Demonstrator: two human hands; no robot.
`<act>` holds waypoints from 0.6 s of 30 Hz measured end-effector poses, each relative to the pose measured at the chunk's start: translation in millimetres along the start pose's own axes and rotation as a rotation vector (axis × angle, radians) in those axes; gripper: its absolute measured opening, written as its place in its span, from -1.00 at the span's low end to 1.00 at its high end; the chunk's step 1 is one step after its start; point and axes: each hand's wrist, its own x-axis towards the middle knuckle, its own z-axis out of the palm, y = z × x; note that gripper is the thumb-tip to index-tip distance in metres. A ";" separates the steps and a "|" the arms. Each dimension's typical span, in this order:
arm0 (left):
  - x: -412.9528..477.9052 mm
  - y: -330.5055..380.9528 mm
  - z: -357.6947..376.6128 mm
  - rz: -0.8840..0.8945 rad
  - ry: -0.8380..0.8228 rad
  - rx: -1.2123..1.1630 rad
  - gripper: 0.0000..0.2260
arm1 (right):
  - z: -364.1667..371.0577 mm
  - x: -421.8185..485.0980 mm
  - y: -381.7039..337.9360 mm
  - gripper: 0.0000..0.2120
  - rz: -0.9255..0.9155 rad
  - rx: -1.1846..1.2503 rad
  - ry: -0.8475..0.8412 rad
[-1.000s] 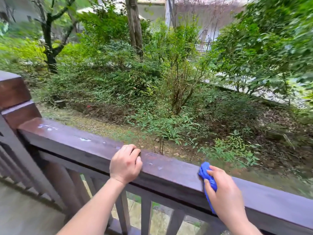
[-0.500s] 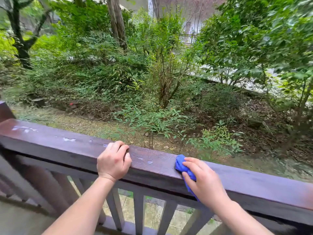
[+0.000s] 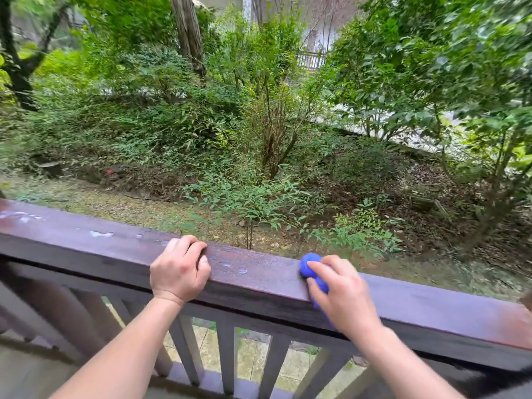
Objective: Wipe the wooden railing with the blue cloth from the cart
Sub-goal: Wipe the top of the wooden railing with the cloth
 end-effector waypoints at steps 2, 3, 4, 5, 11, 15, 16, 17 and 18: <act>0.4 0.4 -0.1 0.005 0.004 0.002 -0.71 | -4.1 7.2 11.9 -0.77 0.214 -0.023 0.030; 0.4 0.7 0.0 0.006 0.006 0.006 -0.72 | -0.3 12.6 7.1 -0.79 0.281 -0.011 0.035; 0.3 0.9 0.1 0.007 0.005 0.010 -0.72 | 6.3 17.2 -4.5 -0.79 0.275 0.003 0.044; 0.2 0.8 0.0 0.008 0.000 0.014 -0.72 | 13.8 19.6 -20.7 -0.78 0.212 0.024 0.037; 0.4 0.9 -2.2 0.010 -0.029 0.032 -0.72 | 24.9 12.1 -46.1 -0.74 -0.174 0.181 -0.131; 0.9 3.2 -4.2 0.006 -0.003 0.066 -0.72 | 33.5 35.6 -61.6 -0.73 0.005 0.222 -0.082; 1.0 4.1 -5.1 0.009 0.002 0.071 -0.73 | 37.8 35.4 -72.7 -0.73 -0.050 0.227 -0.093; 1.5 6.8 -5.0 0.017 0.002 0.063 -0.73 | 40.1 31.1 -79.1 -0.72 -0.124 0.230 -0.103; 2.0 7.3 -4.8 0.020 0.010 0.064 -0.74 | 43.5 27.6 -81.3 -0.72 -0.206 0.232 -0.115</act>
